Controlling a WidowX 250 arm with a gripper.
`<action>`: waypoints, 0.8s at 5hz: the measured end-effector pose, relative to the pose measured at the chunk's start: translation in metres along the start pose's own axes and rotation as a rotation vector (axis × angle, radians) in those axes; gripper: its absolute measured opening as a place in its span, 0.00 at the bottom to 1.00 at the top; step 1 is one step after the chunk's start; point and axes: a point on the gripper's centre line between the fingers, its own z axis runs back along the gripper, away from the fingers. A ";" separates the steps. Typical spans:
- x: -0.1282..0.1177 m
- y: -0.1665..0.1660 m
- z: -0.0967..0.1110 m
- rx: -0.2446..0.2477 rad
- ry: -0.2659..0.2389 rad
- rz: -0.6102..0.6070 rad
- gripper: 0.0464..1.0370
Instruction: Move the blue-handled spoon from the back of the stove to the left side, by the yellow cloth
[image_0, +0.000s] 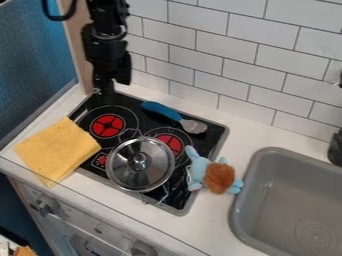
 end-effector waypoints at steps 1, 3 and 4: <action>-0.006 -0.018 -0.021 0.026 0.010 -0.047 0.96; -0.035 -0.037 -0.054 0.060 0.039 -0.112 0.96; -0.041 -0.038 -0.064 0.071 0.045 -0.148 0.96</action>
